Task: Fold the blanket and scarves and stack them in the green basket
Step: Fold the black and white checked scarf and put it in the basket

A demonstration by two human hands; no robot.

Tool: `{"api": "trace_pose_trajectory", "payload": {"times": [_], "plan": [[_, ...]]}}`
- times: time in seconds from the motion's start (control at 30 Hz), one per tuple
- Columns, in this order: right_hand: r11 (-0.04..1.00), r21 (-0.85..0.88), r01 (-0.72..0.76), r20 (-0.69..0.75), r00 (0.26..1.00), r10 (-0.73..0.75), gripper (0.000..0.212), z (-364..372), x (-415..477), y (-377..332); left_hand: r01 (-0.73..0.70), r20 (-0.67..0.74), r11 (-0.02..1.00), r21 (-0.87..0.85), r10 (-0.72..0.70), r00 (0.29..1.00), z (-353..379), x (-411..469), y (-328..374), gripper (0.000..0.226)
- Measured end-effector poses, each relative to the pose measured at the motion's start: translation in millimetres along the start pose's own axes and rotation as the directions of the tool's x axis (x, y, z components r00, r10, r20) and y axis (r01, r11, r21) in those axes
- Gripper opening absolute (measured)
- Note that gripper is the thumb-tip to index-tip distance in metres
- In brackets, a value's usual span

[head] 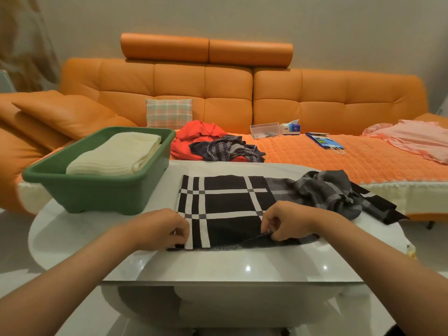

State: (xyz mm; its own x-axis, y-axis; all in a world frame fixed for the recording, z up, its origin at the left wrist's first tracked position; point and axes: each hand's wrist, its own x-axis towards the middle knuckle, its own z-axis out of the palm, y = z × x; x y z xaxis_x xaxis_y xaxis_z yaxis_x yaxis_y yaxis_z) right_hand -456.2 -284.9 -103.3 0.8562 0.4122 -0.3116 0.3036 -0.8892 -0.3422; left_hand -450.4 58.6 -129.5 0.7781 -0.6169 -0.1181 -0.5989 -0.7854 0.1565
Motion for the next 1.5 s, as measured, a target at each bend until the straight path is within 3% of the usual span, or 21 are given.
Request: {"api": "trace_pose_trajectory", "payload": {"times": [0.3,0.37,0.43,0.5,0.6,0.67,0.73,0.8,0.9,0.97,1.1,1.3,1.4,1.5], "plan": [[1.000,-0.018,-0.011,0.035,0.999,0.011,0.026,2.6,-1.3,0.0,0.022,-0.074,0.999,-0.048,-0.025,0.997,-2.7,-6.4,-8.3,0.011],[1.000,0.008,-0.019,0.017,1.000,0.019,0.020,1.3,0.0,0.4,0.043,-0.017,0.997,-0.063,-0.044,0.999,-9.3,-11.0,-12.7,0.010],[0.998,0.045,-0.039,0.092,0.995,0.035,0.008,1.8,0.5,1.3,0.082,0.100,0.996,-0.043,-0.077,0.992,-13.7,-15.2,-12.0,0.011],[0.996,0.076,-0.055,0.154,0.987,0.043,0.012,4.0,1.1,0.0,0.148,0.144,0.987,-0.069,-0.136,0.980,-17.1,-15.6,-7.0,0.029],[0.987,0.144,-0.066,-0.067,0.995,0.076,0.023,3.7,9.0,0.3,0.162,-0.057,0.971,-0.178,-0.174,0.983,-18.4,0.1,8.7,0.040],[0.996,-0.019,-0.086,-0.245,0.966,0.079,0.018,6.9,17.7,5.3,0.064,-0.256,0.976,-0.210,-0.118,0.960,-10.3,16.1,24.1,0.030],[0.985,-0.111,-0.131,-0.225,0.969,0.103,0.042,17.6,25.9,12.1,0.020,-0.298,0.973,-0.228,-0.090,0.950,6.4,32.1,32.8,0.021],[0.975,-0.038,-0.220,-0.130,0.968,0.214,0.071,27.4,32.1,17.4,0.112,-0.148,0.974,-0.198,-0.142,0.979,26.2,44.1,28.6,0.050],[0.957,-0.050,-0.285,-0.079,0.956,0.281,0.081,38.3,41.4,17.4,0.190,-0.003,0.982,-0.010,-0.190,0.982,41.6,50.6,13.2,0.073],[0.954,-0.091,-0.286,-0.083,0.957,0.279,0.079,45.3,51.0,9.5,0.211,-0.004,0.976,0.048,-0.211,0.978,42.5,52.9,1.9,0.068],[0.955,-0.099,-0.279,-0.138,0.954,0.265,0.074,57.5,78.3,-21.2,0.340,-0.042,0.940,0.000,-0.340,0.940,24.6,58.6,-19.5,0.057],[0.979,0.047,-0.200,-0.095,0.974,0.204,0.074,55.7,102.7,-56.4,0.508,-0.188,0.830,0.230,-0.474,0.860,12.0,73.0,-17.5,0.056],[0.971,0.214,-0.106,-0.235,0.959,0.157,0.061,34.1,89.7,-47.6,0.372,-0.308,0.896,0.242,-0.293,0.905,7.7,88.8,0.9,0.043],[0.966,0.254,-0.050,-0.412,0.898,0.155,0.024,12.2,63.9,-21.8,0.031,-0.368,0.999,0.010,-0.025,0.929,6.9,104.2,39.8,0.022]]}}
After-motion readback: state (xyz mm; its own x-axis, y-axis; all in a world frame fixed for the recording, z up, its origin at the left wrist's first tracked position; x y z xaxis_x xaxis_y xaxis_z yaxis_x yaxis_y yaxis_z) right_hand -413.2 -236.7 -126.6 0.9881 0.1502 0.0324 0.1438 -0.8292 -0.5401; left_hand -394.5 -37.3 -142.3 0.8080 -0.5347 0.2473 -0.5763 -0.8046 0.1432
